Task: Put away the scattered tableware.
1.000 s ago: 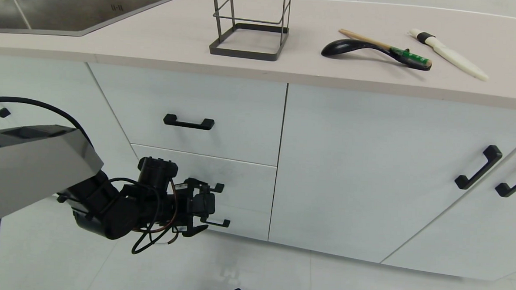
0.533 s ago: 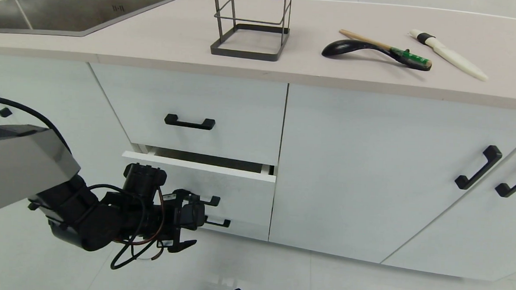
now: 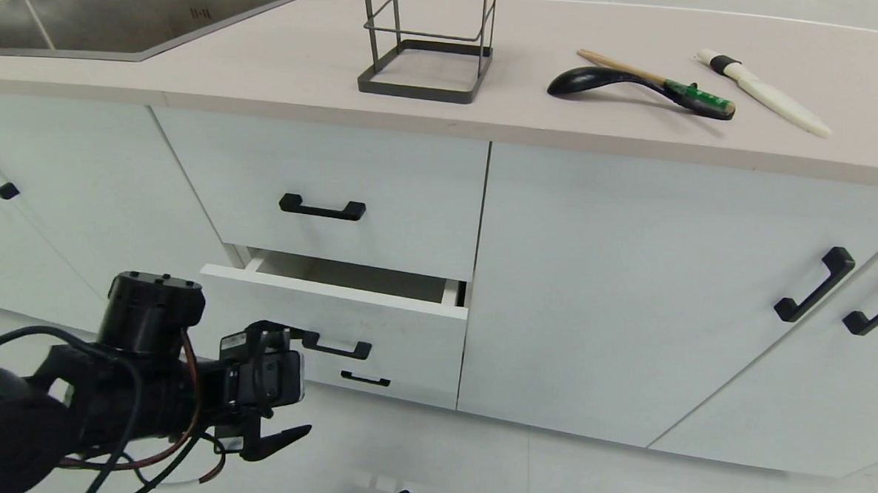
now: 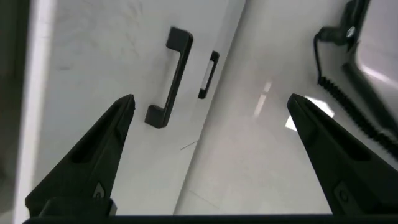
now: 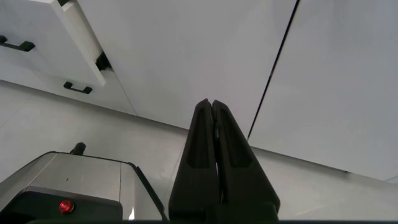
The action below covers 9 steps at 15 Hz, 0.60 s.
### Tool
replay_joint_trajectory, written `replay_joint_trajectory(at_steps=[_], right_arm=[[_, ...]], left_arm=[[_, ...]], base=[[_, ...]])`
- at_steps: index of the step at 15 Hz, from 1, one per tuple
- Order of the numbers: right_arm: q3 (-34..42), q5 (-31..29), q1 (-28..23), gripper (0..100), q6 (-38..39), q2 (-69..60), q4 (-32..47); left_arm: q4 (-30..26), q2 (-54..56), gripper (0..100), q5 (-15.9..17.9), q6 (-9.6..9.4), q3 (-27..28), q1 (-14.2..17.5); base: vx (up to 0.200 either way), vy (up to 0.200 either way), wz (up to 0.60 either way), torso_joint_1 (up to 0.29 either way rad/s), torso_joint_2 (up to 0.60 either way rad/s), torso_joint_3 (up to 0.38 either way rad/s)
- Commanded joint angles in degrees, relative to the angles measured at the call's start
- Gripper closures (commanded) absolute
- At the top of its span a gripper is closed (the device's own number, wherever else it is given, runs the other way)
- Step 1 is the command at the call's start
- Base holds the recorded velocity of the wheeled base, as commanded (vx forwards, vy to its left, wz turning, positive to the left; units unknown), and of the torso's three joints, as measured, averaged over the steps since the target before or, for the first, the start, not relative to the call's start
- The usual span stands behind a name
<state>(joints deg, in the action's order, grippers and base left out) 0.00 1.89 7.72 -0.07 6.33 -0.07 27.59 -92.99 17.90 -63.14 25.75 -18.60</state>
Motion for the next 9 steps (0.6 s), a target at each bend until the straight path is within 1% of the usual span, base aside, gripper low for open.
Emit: replay_joint_trajectory(at_steps=[1,2,3,4,5,7,9], right_arm=[[0.0,0.0,0.0,100,0.0,0.1,0.0],[0.0,0.0,0.0,100,0.0,0.1,0.0],[0.0,0.0,0.0,100,0.0,0.1,0.0],[0.0,0.0,0.0,100,0.0,0.1,0.0],[0.0,0.0,0.0,100,0.0,0.1,0.0],[0.0,0.0,0.0,100,0.0,0.1,0.0],[0.0,0.0,0.0,100,0.0,0.1,0.0]], left_arm=[[-9.0,13.4,0,0.1,5.04,4.6,-1.5],[-10.1,12.4,0,0.3,5.13,7.7,-1.1],[-10.1,10.6,0,0.8,5.22,9.6,-0.8],[-9.7,7.2,0,2.7,5.22,12.0,-0.7],[-8.7,3.4,0,3.8,5.22,13.9,-0.1],[-7.5,-1.7,0,3.8,5.22,15.7,0.8],[-6.3,-5.8,0,3.8,4.78,16.2,0.8]], base=[[0.0,0.0,0.0,0.0,0.0,0.0],[0.0,0.0,0.0,0.0,0.0,0.0],[0.0,0.0,0.0,0.0,0.0,0.0],[0.0,0.0,0.0,0.0,0.0,0.0],[0.0,0.0,0.0,0.0,0.0,0.0],[0.0,0.0,0.0,0.0,0.0,0.0],[0.0,0.0,0.0,0.0,0.0,0.0]])
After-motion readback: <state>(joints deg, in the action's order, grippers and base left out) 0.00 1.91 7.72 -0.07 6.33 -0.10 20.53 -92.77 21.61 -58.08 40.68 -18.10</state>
